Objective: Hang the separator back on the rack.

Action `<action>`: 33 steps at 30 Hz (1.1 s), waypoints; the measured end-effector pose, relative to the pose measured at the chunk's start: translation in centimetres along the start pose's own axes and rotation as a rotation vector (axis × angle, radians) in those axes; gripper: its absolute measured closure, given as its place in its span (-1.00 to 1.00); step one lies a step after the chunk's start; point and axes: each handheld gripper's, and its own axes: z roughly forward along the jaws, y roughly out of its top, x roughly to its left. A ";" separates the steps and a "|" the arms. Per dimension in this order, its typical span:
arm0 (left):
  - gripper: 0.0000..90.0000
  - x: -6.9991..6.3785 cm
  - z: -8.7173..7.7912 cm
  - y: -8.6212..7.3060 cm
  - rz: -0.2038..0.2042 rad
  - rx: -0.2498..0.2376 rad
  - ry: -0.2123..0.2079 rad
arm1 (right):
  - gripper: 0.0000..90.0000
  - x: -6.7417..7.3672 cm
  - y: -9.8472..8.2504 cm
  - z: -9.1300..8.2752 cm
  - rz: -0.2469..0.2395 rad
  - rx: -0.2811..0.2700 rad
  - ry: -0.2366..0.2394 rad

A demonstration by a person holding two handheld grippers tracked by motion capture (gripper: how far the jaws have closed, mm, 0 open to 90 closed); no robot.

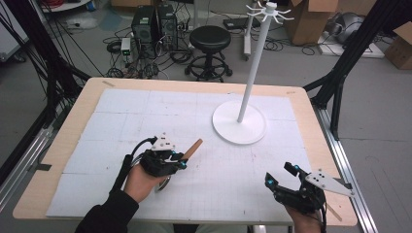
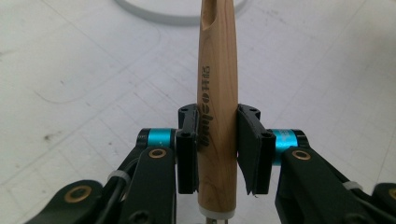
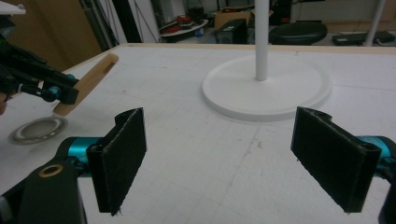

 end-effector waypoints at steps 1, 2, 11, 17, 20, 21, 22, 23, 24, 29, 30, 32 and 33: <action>0.56 0.2 -0.8 0.0 -0.002 -0.034 0.002 | -0.62 0.1 0.0 0.1 -0.004 0.006 0.006; 0.56 0.2 -0.8 0.0 -0.002 -0.034 0.002 | -0.62 0.1 0.0 0.1 -0.004 0.006 0.006; 0.56 0.5 -4.0 -0.2 -0.032 -0.181 -0.049 | -0.63 0.8 0.6 0.6 -0.001 -0.026 0.093; 0.56 -0.3 -5.4 0.0 -0.001 -0.248 -0.093 | -0.63 2.0 1.8 1.5 0.013 -0.055 0.199; 0.56 -1.0 -6.2 0.3 0.016 -0.282 -0.142 | -0.63 3.3 2.9 2.3 -0.007 -0.062 0.317; 0.56 -1.0 -6.2 0.3 0.016 -0.282 -0.142 | -0.63 3.3 2.9 2.3 -0.007 -0.062 0.317; 0.56 -1.4 -6.4 0.5 0.026 -0.292 -0.174 | -0.63 4.1 3.6 2.8 -0.024 -0.069 0.372; 0.56 -1.6 -6.5 0.6 0.029 -0.293 -0.194 | -0.63 4.5 4.0 3.1 -0.030 -0.072 0.395; 0.56 -1.6 -6.5 0.6 0.029 -0.293 -0.194 | -0.63 4.8 4.4 3.4 -0.035 -0.075 0.422; 0.56 -2.2 -6.7 1.0 0.063 -0.306 -0.293 | -0.56 6.3 5.9 5.0 -0.069 -0.068 0.549; 0.56 -2.4 -6.8 1.2 0.075 -0.311 -0.326 | -0.55 7.1 6.6 5.8 -0.081 -0.066 0.606; 0.56 -2.5 -6.8 1.4 0.086 -0.319 -0.356 | -0.55 8.0 7.4 6.6 -0.102 -0.061 0.653; 0.56 -2.5 -6.8 1.4 0.086 -0.319 -0.356 | -0.55 8.4 7.8 7.0 -0.108 -0.061 0.677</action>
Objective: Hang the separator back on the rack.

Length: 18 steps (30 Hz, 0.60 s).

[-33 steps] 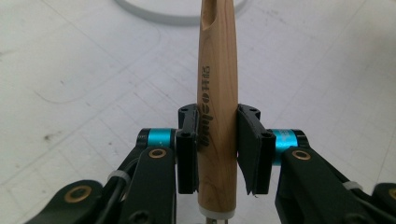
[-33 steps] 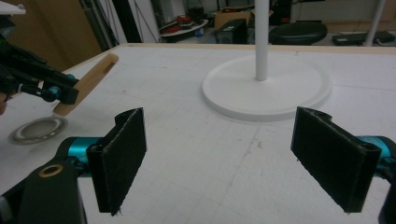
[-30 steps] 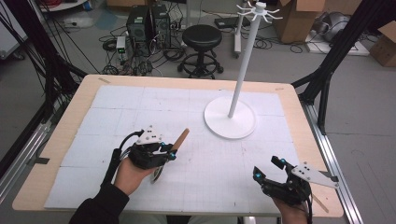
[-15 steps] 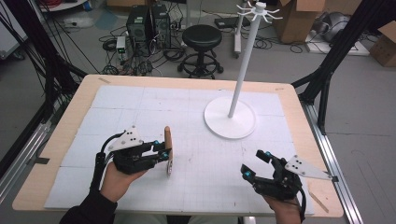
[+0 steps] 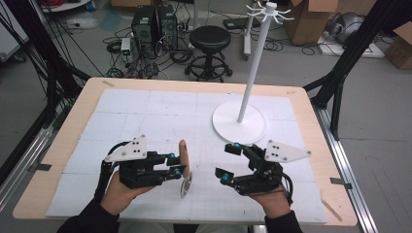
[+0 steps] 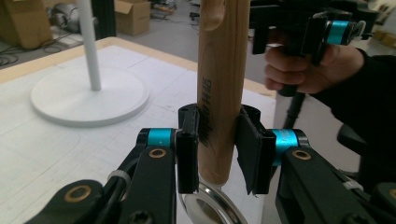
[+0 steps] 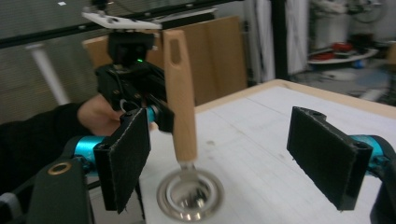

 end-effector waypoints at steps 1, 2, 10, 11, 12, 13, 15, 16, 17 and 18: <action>0.56 0.0 0.0 0.1 0.004 -0.002 -0.016 | -0.53 0.0 0.4 0.5 -0.004 0.000 0.026; 0.56 -0.1 0.1 0.2 0.010 -0.005 -0.028 | -0.53 0.0 0.4 0.5 -0.004 0.000 0.026; 0.56 -0.6 0.6 1.1 0.057 0.000 -0.126 | -0.21 0.1 2.6 4.2 -0.036 0.034 0.208; 0.56 -0.6 0.6 1.1 0.060 0.001 -0.136 | -0.12 0.2 2.7 4.5 -0.042 0.034 0.225; 0.56 -0.7 0.7 1.2 0.063 -0.002 -0.144 | 0.01 0.2 2.9 4.9 -0.052 0.027 0.258; 0.56 -0.7 0.7 1.2 0.065 -0.001 -0.152 | 0.01 0.2 2.9 4.9 -0.052 0.027 0.258; 0.56 -0.8 0.8 1.2 0.074 -0.001 -0.180 | 0.24 0.1 3.1 5.2 -0.051 0.024 0.306; 0.56 -0.8 0.8 1.2 0.080 0.002 -0.186 | 0.30 0.1 3.1 5.2 -0.056 0.026 0.321; 0.56 -0.8 0.9 1.1 0.082 0.001 -0.190 | 0.38 0.1 3.1 5.3 -0.057 0.027 0.334; 0.56 -0.8 0.9 1.1 0.088 0.003 -0.197 | 0.45 0.1 3.1 5.3 -0.058 0.030 0.345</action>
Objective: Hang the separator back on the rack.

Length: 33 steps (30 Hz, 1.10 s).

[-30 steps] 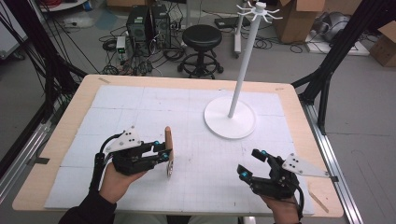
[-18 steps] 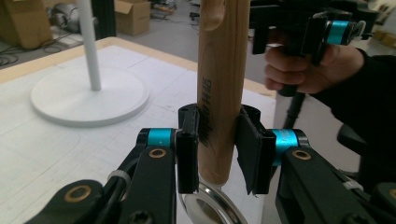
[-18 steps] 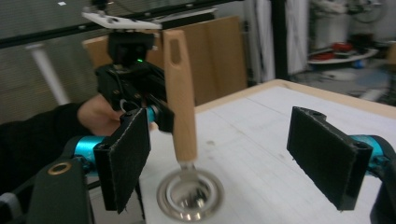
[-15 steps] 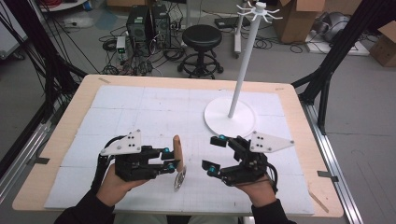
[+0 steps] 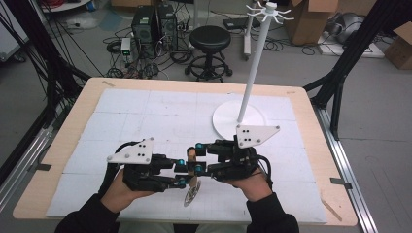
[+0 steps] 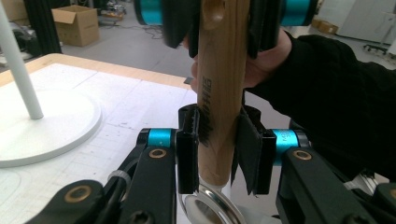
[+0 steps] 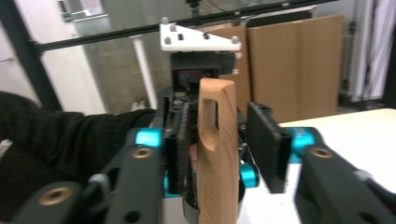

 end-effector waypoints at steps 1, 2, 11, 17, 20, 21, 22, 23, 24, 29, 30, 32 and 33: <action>0.56 0.0 0.0 0.0 0.002 0.001 -0.005 | 0.54 0.0 0.0 0.1 -0.011 0.003 0.010; 0.56 -0.1 0.0 0.0 0.005 0.000 -0.007 | 0.57 0.1 0.0 0.1 -0.019 0.004 0.014; 0.32 0.5 -0.2 -0.8 -0.034 -0.070 0.044 | 0.61 0.9 0.0 0.3 -0.035 -0.039 -0.097; -0.13 0.8 -0.2 -1.8 -0.032 -0.098 0.149 | 0.61 1.7 0.6 0.3 0.017 -0.086 -0.284; -0.14 0.7 0.0 -2.0 -0.035 -0.106 0.214 | 0.61 1.9 0.6 0.4 0.042 -0.096 -0.374; -0.14 0.7 0.0 -2.0 -0.035 -0.108 0.227 | 0.61 2.1 0.5 0.5 0.053 -0.100 -0.407; -0.14 0.7 0.1 -2.0 -0.034 -0.113 0.238 | 0.60 2.2 0.5 0.5 0.059 -0.107 -0.439; -0.14 0.6 0.4 -2.0 -0.035 -0.110 0.261 | 0.61 2.4 0.4 0.6 0.077 -0.120 -0.483; -0.14 0.6 0.4 -2.0 -0.035 -0.110 0.261 | 0.61 2.4 0.4 0.6 0.077 -0.120 -0.483; -0.11 0.5 1.7 -2.1 -0.039 -0.078 0.278 | 0.60 3.0 0.3 0.9 0.087 -0.141 -0.575; -0.09 0.5 1.9 -2.0 -0.032 -0.072 0.284 | 0.61 3.1 0.3 1.0 0.091 -0.143 -0.585; -0.04 0.4 2.3 -1.8 -0.031 -0.072 0.286 | 0.60 3.2 0.3 1.1 0.092 -0.139 -0.601; 0.01 0.4 2.4 -1.7 -0.032 -0.072 0.283 | 0.60 3.3 0.3 1.2 0.098 -0.134 -0.608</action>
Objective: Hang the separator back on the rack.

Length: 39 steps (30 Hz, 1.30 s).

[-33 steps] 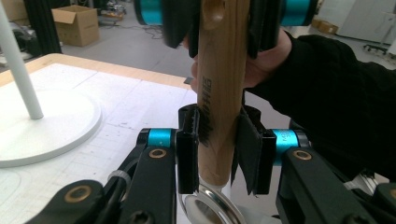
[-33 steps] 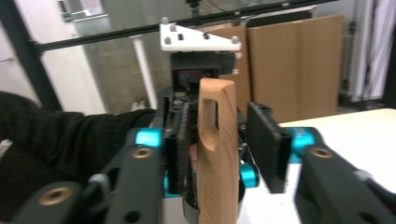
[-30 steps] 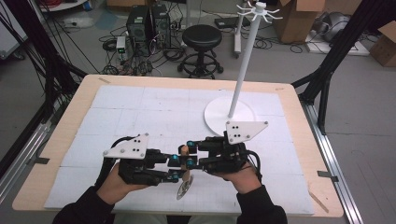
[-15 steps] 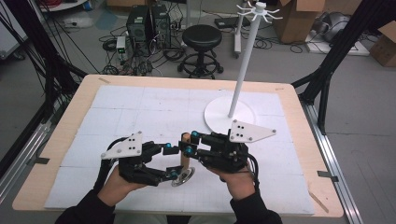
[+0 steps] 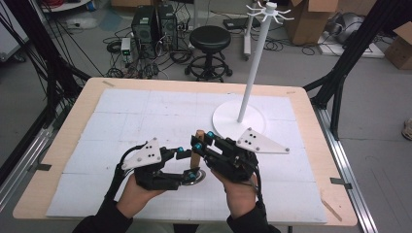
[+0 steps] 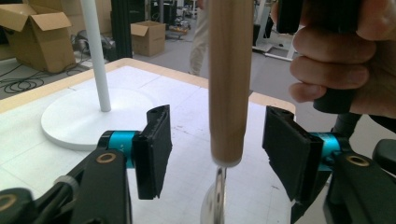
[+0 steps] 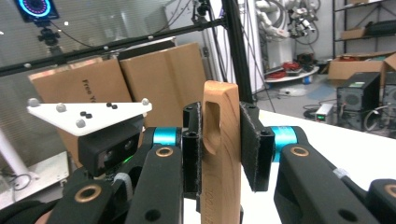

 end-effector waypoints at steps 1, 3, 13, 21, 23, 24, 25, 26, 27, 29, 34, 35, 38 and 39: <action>0.08 0.0 0.0 0.0 0.000 0.000 0.000 | 0.60 0.0 0.0 0.0 -0.002 0.000 -0.006; 0.22 -0.1 0.2 0.2 0.001 -0.001 -0.006 | 0.60 0.0 -0.1 -0.1 0.004 0.004 -0.010; 0.61 -0.2 0.4 0.5 -0.009 0.008 -0.047 | 0.59 0.0 -0.2 -0.6 0.025 -0.003 -0.004; 0.62 0.2 -0.3 0.8 -0.062 -0.018 -0.183 | -0.29 -1.5 -0.2 -1.4 0.041 -0.045 0.145; 0.61 0.2 -0.5 0.9 -0.069 -0.027 -0.218 | -0.36 -2.1 -0.4 -1.7 0.026 -0.029 0.210; 0.61 0.3 -0.6 0.9 -0.068 -0.029 -0.232 | -0.37 -2.3 -0.5 -1.8 0.011 -0.022 0.239; 0.62 0.3 -0.7 1.0 -0.067 -0.031 -0.245 | -0.40 -2.6 -0.6 -1.8 0.003 -0.017 0.256; 0.62 0.3 -0.8 1.0 -0.061 -0.032 -0.254 | -0.44 -2.8 -0.8 -1.9 0.002 -0.012 0.273; 0.61 0.3 -0.8 1.0 -0.064 -0.033 -0.269 | -0.44 -3.2 -1.0 -1.8 0.009 -0.001 0.302; 0.61 0.3 -0.9 1.0 -0.060 -0.030 -0.289 | -0.44 -3.3 -1.2 -1.7 0.008 0.005 0.315; 0.61 0.4 -0.9 1.0 -0.056 -0.032 -0.333 | -0.21 -3.3 -1.7 -1.0 -0.008 0.032 0.472; 0.61 0.4 -0.9 1.0 -0.056 -0.032 -0.333 | -0.21 -3.3 -1.7 -1.0 -0.008 0.032 0.472; 0.61 0.4 -0.9 1.0 -0.054 -0.032 -0.344 | 0.13 -3.4 -1.6 -0.8 -0.019 0.039 0.492; 0.61 0.4 -0.9 1.0 -0.053 -0.029 -0.347 | 0.13 -3.4 -1.6 -0.8 -0.019 0.039 0.492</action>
